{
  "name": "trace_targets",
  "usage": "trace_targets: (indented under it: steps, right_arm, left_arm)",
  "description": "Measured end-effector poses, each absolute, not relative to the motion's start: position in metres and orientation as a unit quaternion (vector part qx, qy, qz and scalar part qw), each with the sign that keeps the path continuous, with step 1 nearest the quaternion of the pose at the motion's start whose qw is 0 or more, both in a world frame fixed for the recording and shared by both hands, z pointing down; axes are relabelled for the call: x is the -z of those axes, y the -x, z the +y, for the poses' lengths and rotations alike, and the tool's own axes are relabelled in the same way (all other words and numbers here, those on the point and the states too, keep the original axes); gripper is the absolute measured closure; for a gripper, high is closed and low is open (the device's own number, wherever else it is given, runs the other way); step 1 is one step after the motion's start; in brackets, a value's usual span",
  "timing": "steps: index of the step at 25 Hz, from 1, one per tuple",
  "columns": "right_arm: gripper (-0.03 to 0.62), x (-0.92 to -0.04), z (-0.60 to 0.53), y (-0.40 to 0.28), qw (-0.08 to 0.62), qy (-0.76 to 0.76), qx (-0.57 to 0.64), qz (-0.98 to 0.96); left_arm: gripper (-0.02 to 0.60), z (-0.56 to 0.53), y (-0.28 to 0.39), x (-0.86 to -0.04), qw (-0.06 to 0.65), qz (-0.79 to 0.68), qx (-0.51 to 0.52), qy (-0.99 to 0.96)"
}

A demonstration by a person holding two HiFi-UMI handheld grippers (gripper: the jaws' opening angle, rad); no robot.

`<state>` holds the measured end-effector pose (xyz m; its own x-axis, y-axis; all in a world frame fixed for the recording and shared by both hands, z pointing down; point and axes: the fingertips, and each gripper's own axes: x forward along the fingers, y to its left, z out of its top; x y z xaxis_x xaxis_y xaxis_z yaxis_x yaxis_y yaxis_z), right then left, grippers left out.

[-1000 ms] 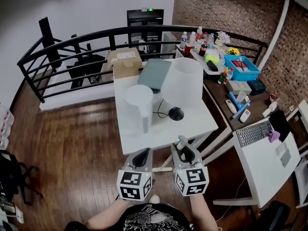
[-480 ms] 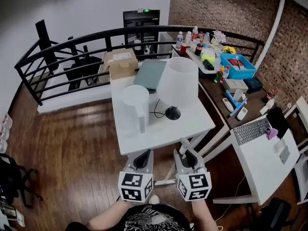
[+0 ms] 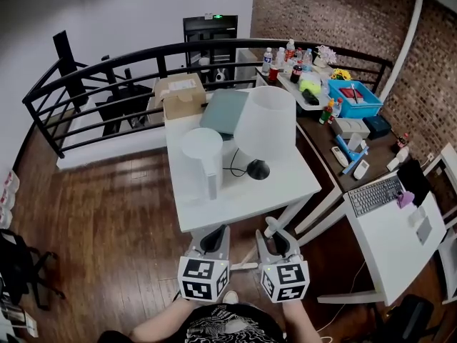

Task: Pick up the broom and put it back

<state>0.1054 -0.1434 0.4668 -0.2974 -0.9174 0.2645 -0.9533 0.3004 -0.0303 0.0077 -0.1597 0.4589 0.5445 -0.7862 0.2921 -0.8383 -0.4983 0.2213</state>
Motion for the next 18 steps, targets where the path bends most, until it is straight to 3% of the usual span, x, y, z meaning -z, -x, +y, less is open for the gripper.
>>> trace_targets:
  steps: [18]
  right_arm:
    - [0.496,-0.534,-0.18,-0.086,0.143,-0.559,-0.124,-0.807]
  left_arm:
    - [0.577,-0.16,0.001,-0.483,0.19,-0.478,-0.101,-0.852]
